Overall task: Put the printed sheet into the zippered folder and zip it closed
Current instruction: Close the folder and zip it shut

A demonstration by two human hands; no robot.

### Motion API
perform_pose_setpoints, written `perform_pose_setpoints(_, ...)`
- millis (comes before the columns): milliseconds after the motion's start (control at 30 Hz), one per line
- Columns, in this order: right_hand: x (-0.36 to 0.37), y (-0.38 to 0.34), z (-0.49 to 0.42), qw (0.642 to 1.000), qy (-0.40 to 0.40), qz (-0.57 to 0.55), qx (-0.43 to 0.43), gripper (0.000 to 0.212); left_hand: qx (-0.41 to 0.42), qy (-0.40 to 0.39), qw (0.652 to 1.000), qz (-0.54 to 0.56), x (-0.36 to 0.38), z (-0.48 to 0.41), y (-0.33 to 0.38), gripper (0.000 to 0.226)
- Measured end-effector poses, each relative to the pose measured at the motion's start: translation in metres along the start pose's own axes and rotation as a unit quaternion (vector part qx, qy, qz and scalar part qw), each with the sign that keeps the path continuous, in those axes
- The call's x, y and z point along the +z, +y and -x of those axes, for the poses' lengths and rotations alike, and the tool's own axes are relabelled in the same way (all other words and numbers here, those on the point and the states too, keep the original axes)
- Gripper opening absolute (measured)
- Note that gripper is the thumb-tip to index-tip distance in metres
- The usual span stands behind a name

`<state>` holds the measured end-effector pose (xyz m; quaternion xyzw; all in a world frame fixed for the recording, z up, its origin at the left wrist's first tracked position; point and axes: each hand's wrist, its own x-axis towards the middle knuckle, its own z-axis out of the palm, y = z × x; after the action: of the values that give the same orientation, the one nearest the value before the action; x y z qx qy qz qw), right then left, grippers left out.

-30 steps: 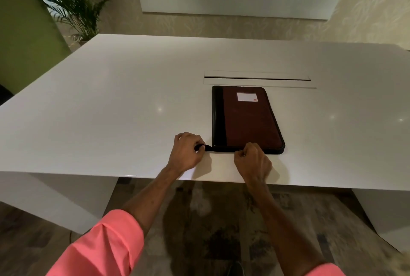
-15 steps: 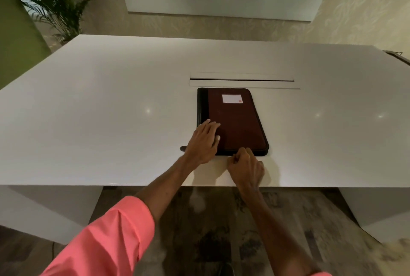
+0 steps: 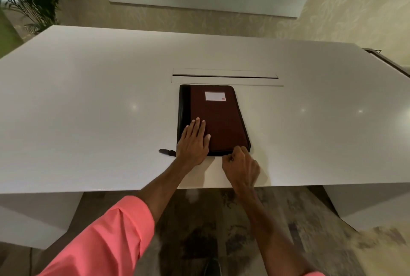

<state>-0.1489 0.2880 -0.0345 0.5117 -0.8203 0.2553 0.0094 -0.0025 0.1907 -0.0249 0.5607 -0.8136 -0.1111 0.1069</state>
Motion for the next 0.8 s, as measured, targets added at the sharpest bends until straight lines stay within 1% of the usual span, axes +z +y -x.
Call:
perform_pose_setpoints(133,-0.007,0.026,-0.012,0.999,0.003,0.000,0.039,0.017,0.002,0.011,1.000,-0.011,0.005,0.000,-0.002,0.064)
perform_pose_setpoints(300,-0.012,0.045,-0.025,0.998,0.012,0.026,0.048,0.014,0.007,0.025,0.999,-0.028,0.012,-0.001,-0.005,0.064)
perform_pose_setpoints(467,-0.009,0.060,-0.042,0.997,0.020,-0.001,0.075,0.010,0.014,0.031,0.998,-0.045,0.018,-0.003,-0.008,0.064)
perform_pose_setpoints(800,-0.003,0.068,-0.094,0.998,0.012,-0.037,0.055,0.017,0.013,0.042,0.995,-0.087,0.021,-0.004,-0.008,0.064)
